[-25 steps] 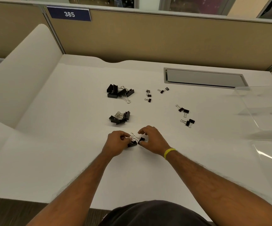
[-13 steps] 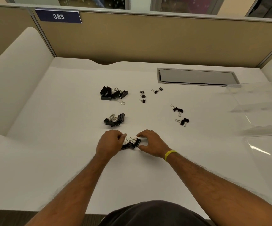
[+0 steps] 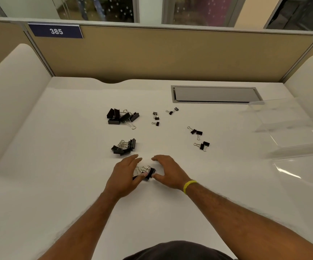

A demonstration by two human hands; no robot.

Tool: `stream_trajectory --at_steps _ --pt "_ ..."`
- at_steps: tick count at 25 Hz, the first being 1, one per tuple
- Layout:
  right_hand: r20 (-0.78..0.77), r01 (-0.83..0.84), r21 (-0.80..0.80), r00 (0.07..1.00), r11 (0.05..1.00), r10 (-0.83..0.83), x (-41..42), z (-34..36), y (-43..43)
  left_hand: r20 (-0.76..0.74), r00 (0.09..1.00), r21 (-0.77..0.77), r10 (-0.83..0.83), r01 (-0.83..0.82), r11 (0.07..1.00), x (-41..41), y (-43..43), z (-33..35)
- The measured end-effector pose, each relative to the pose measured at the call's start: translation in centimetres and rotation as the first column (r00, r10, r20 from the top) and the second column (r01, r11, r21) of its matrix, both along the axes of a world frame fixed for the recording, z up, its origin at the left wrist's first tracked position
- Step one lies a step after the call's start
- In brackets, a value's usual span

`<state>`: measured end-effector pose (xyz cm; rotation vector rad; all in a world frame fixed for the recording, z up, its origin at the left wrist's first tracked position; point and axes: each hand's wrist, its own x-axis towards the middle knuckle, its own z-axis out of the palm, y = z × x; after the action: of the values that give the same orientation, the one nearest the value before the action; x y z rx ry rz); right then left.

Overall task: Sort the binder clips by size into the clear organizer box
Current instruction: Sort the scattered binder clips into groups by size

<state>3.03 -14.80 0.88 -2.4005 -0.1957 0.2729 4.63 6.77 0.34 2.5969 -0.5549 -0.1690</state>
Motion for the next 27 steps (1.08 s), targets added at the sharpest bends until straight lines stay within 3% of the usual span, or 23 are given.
stream_trajectory --at_steps 9,19,27 --pt "0.069 0.201 -0.081 0.978 0.976 -0.195 1.3 0.0 -3.5 0.048 0.995 0.118 -0.086 0.079 0.99 3.2 -3.0 1.8" --pt "-0.009 0.198 -0.132 0.98 0.971 -0.201 3.5 -1.3 -6.3 -0.004 0.994 0.186 -0.111 0.109 0.976 7.0 -6.5 1.4" --pt "0.021 0.195 -0.173 0.981 0.965 -0.194 12.4 -0.4 -8.3 -0.049 0.996 0.215 -0.075 0.083 0.973 13.2 -9.6 1.1"
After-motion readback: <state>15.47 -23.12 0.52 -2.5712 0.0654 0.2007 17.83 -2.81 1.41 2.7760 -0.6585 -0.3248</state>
